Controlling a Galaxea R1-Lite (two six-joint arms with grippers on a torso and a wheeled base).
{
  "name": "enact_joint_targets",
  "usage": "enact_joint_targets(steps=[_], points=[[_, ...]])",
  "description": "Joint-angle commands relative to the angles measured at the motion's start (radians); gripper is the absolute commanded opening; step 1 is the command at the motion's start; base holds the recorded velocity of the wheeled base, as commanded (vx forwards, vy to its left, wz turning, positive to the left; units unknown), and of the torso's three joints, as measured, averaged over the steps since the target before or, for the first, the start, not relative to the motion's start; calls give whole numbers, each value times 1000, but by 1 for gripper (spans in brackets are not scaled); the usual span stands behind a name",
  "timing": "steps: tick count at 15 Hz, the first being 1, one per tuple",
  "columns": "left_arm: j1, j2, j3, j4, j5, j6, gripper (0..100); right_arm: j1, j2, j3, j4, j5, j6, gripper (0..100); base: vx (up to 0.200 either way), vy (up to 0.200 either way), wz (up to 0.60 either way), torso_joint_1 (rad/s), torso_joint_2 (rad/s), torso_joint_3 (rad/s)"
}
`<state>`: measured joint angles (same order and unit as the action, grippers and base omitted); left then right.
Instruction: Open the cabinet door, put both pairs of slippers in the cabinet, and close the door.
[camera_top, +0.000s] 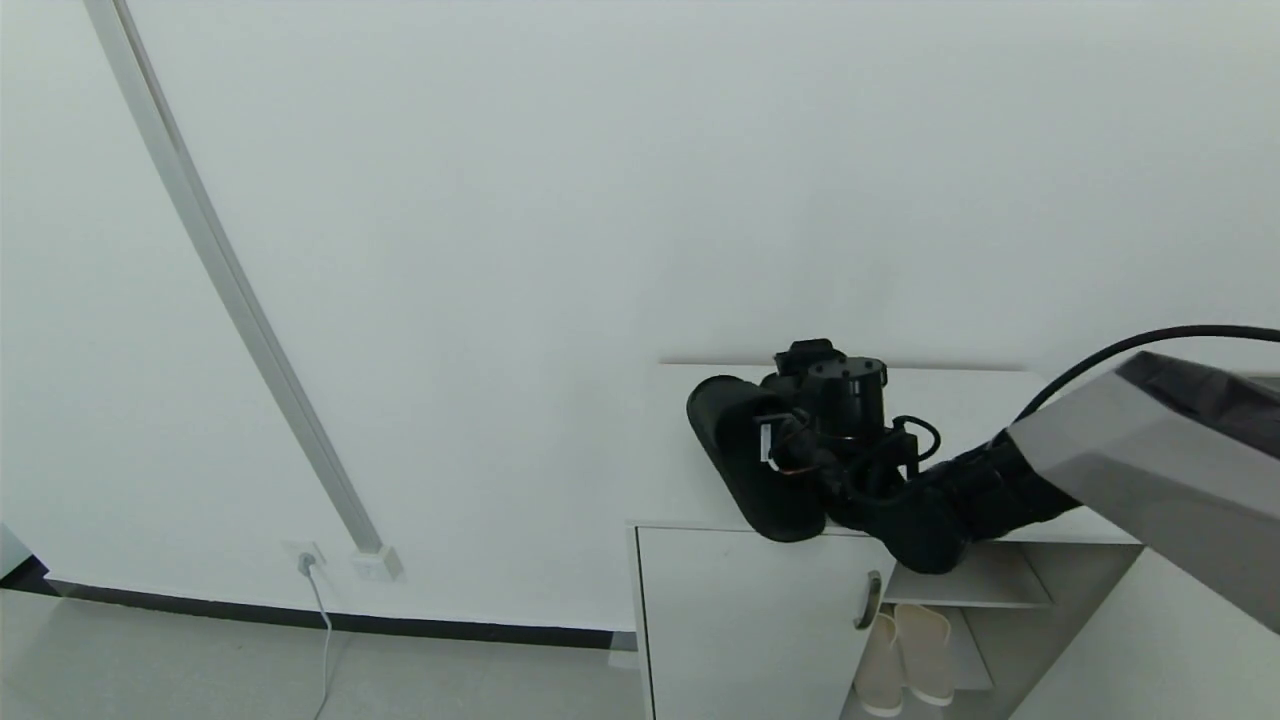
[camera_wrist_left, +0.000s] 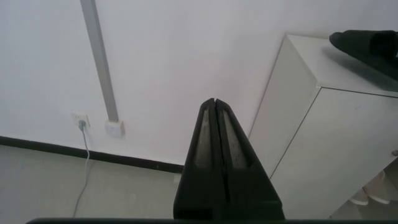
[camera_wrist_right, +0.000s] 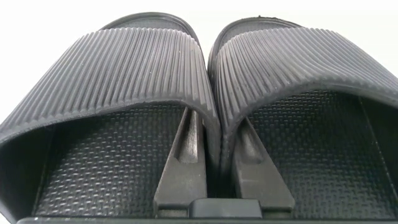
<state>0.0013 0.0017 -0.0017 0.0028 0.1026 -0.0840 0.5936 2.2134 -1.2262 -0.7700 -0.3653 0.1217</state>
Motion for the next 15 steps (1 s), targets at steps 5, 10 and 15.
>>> enact_joint_targets(steps=[5, 10, 15], points=[[0, 0, 0, 0, 0, 0, 0, 104, -459, 493, -43, 171, -1, 0, 0, 0, 0, 0, 0, 0], [0, 0, 0, 0, 0, 1, 0, 110, -443, 508, -45, 169, 4, 0, 0, 0, 0, 0, 0, 0], [0, 0, 0, 0, 0, 1, 0, 124, -416, 499, -46, 166, 4, 0, -80, 0, 0, 3, 2, 2]])
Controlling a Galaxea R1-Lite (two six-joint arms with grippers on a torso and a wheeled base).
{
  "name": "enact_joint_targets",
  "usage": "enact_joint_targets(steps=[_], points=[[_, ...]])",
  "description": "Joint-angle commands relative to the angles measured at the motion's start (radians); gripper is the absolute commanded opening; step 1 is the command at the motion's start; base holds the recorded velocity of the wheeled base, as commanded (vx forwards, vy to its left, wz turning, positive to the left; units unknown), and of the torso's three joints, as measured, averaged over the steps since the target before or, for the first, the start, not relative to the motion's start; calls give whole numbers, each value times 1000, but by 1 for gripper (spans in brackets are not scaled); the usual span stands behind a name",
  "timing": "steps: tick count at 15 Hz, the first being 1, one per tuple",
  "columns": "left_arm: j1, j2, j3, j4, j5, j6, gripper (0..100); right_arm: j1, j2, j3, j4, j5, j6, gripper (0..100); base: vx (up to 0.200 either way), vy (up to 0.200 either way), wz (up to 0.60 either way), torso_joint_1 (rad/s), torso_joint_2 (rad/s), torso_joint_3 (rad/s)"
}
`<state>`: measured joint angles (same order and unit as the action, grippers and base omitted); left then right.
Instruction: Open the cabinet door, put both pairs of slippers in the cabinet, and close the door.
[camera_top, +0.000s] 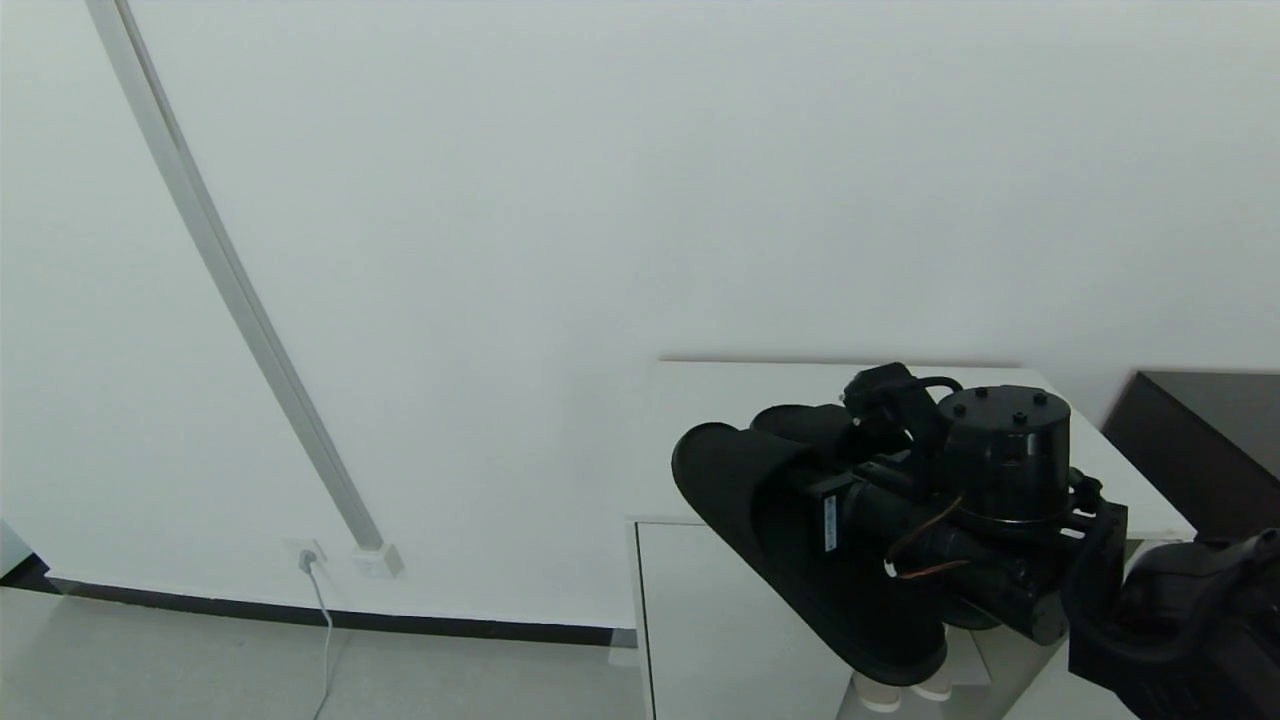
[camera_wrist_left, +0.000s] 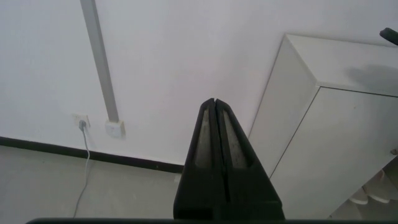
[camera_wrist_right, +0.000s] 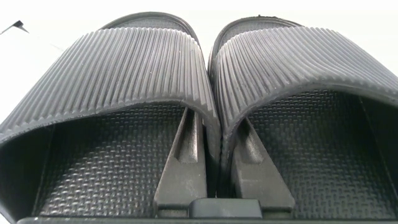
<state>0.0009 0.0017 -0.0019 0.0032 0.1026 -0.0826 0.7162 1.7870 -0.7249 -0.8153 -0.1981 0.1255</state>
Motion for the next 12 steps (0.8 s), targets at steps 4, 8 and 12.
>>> enact_joint_targets(steps=[4, 8, 12], points=[[1, 0, 0, 0, 0, -2, 0, 2, 11, 1, -1, -1, 0, 0, -200, 0, 0, 3, 0, 2], [1, 0, 0, 0, 0, -2, 0, 2, 14, 5, 1, -6, 0, 0, -200, 0, 0, 1, 1, 4], [1, 0, 0, 0, -1, -2, 0, 2, 14, 4, -1, -20, -1, 0, 0, 0, 0, 0, 0, 0]])
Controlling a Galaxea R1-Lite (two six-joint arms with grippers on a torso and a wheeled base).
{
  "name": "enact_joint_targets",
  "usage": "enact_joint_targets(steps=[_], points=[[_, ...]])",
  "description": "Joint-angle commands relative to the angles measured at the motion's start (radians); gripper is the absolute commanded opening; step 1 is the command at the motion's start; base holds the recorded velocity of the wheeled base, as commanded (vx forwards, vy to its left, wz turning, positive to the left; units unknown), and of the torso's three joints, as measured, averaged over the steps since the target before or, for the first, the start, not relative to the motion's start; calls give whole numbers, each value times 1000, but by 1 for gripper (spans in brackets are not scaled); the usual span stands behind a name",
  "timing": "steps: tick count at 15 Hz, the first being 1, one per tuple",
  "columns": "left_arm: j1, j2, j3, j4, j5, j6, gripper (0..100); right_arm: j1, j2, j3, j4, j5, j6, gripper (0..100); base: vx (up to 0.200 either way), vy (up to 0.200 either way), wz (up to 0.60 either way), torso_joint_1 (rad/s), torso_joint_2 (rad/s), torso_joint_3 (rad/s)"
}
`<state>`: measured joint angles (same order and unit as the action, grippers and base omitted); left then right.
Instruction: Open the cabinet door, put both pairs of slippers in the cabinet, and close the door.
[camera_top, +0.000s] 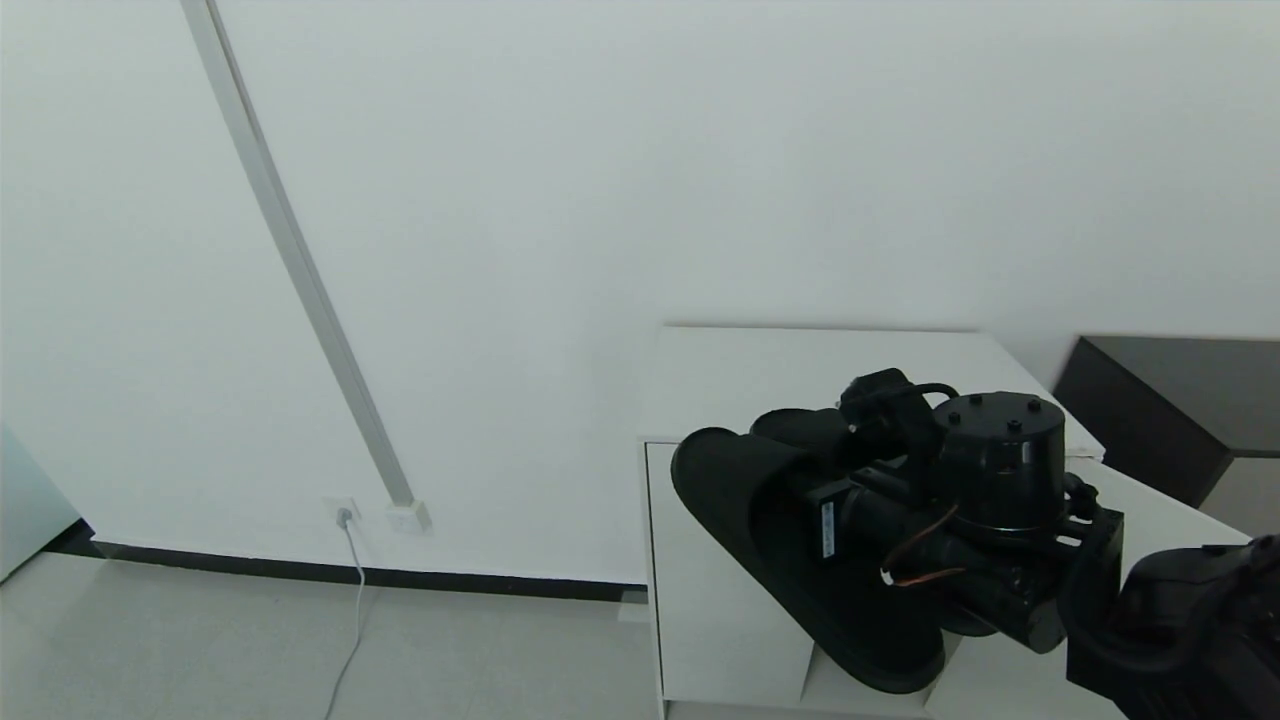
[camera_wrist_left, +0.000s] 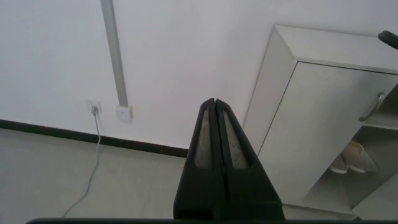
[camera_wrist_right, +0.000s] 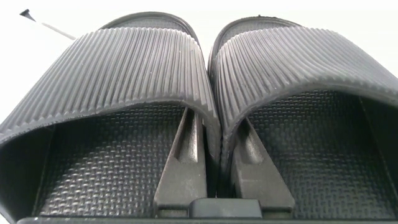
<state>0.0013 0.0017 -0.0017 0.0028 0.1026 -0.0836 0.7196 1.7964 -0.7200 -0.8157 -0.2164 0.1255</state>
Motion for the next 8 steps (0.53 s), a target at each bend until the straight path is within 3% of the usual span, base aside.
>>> enact_joint_targets(steps=[1, 8], points=[[0, 0, 0, 0, 0, -1, 0, 0, 5, 1, 1, -1, 0, 0, 0, 0, 0, 0, 0, 0], [0, 0, 0, 0, 0, -1, 0, 4, 6, 5, 1, -3, -1, 0, 0, 0, 0, 0, 0, 0]])
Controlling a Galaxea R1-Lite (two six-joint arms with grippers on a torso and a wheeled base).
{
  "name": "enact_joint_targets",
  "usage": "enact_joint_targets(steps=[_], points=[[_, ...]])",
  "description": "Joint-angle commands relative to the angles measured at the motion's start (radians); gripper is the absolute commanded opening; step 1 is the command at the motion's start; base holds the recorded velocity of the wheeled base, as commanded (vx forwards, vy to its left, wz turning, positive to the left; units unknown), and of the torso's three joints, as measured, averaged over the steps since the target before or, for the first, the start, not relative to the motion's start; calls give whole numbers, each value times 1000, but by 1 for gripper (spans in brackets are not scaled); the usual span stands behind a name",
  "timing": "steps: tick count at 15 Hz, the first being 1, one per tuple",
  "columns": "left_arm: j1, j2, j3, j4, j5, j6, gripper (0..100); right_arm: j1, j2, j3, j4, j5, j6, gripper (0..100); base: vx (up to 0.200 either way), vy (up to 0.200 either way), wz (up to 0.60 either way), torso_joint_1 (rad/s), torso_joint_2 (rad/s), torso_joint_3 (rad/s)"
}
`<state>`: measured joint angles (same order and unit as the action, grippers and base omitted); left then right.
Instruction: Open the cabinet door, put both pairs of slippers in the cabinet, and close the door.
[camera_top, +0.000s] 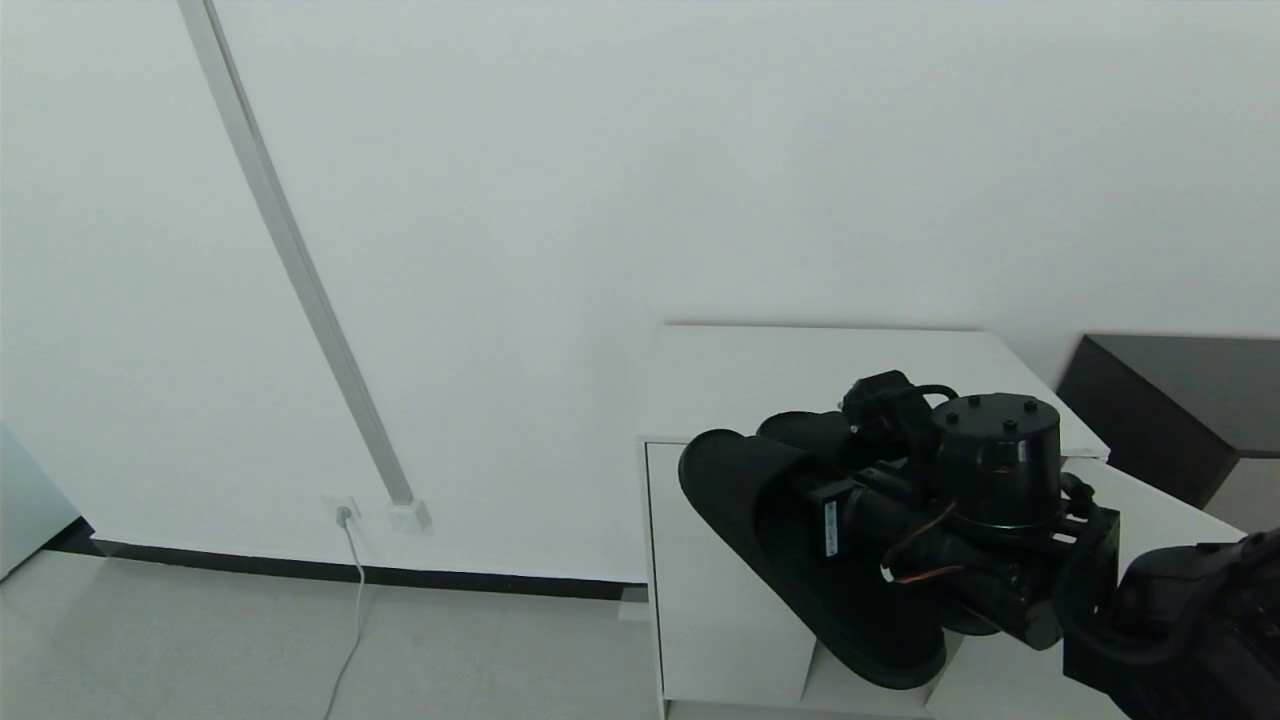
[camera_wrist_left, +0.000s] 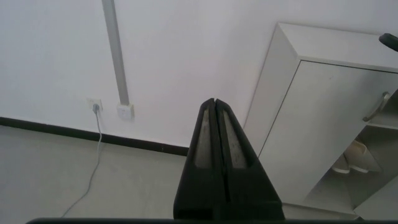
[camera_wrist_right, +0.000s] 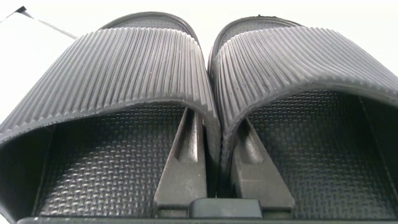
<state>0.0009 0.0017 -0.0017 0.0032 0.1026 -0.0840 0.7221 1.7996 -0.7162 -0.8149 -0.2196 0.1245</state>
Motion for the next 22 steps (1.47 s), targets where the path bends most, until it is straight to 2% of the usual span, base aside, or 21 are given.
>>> enact_joint_targets(steps=[1, 21, 22], points=[[1, 0, 0, 0, 0, 0, 0, 2, 3, 1, 0, 0, -2, 0, 0, -200, 0, 2, 7, 7], [1, 0, 0, 0, -1, 1, 0, 2, 7, 12, -1, -1, -2, 0, 0, -200, 0, 4, 1, 2], [1, 0, 0, 0, -1, 1, 0, 2, 7, 14, -1, -1, -2, 0, 0, 0, 0, 0, 0, 0]])
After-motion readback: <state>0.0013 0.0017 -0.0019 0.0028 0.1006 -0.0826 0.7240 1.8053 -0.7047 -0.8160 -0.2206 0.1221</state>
